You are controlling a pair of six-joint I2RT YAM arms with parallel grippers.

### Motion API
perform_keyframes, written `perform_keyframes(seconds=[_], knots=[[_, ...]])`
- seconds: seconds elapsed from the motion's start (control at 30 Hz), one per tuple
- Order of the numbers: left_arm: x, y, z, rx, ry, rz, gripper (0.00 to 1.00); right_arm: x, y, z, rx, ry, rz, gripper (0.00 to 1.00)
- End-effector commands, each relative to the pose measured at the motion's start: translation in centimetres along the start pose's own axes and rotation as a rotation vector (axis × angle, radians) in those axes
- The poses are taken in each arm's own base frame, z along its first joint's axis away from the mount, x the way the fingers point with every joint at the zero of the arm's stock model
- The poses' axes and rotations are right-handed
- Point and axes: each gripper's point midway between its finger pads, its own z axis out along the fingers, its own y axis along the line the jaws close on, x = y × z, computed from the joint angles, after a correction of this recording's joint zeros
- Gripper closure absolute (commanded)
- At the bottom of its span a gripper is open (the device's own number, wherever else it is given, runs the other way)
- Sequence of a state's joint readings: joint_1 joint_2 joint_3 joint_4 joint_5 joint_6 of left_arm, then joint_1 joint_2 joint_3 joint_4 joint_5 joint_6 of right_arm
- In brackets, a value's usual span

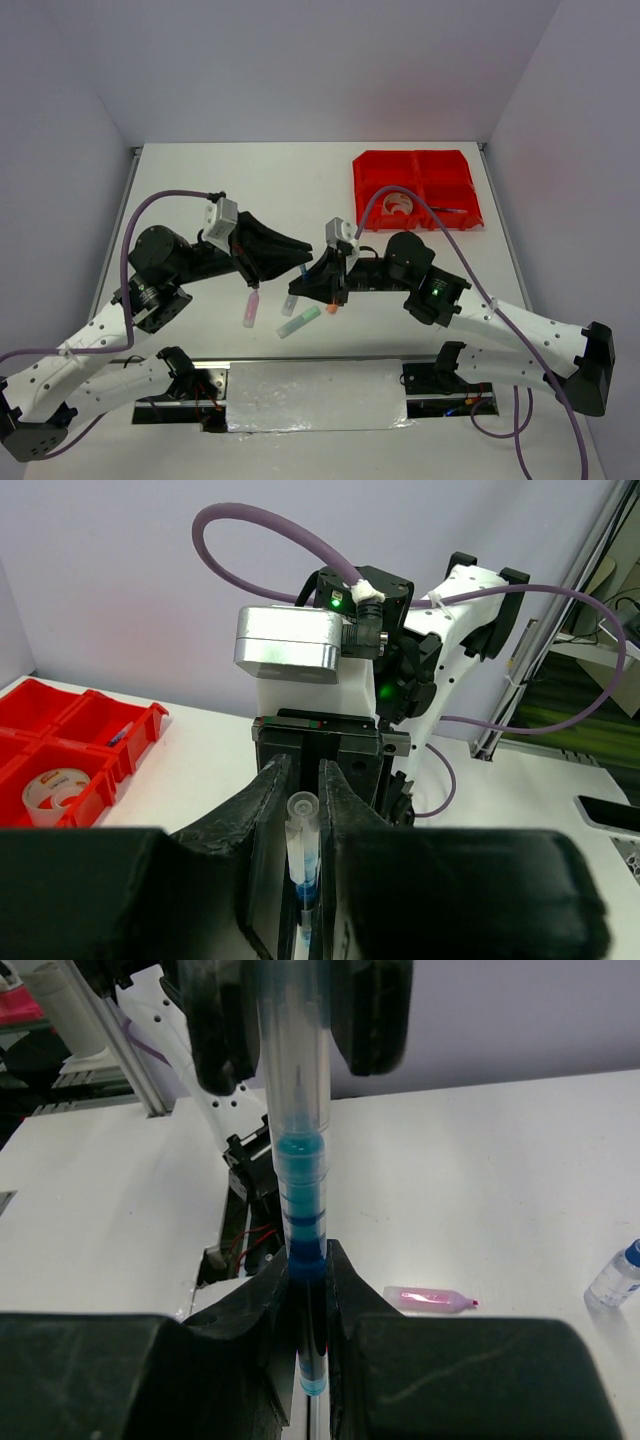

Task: Sort the stationery into containers
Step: Close the pen cap on the pen.

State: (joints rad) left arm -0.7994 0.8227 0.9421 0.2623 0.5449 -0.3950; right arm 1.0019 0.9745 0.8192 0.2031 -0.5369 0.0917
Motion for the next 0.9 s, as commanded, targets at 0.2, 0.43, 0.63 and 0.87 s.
perform_keyframes(seconds=[0.2,0.43,0.63,0.87], knots=[[1.1,0.4,0.3,0.009,0.017,-0.011,1.00,-6.3,-1.6,-0.1,0.097,-0.151,-0.019,1.00],[4.9,2.6,0.7,-0.062,0.095,-0.088,1.00,-11.3,-2.7,0.0,0.167,-0.250,0.010,1.00],[9.8,4.7,-0.4,-0.166,0.163,-0.172,1.00,-18.6,-3.3,-2.0,0.191,-0.404,-0.022,1.00],[17.1,4.7,-1.9,-0.161,0.272,-0.297,1.00,-25.2,-2.6,-2.3,0.152,-0.453,-0.107,1.00]])
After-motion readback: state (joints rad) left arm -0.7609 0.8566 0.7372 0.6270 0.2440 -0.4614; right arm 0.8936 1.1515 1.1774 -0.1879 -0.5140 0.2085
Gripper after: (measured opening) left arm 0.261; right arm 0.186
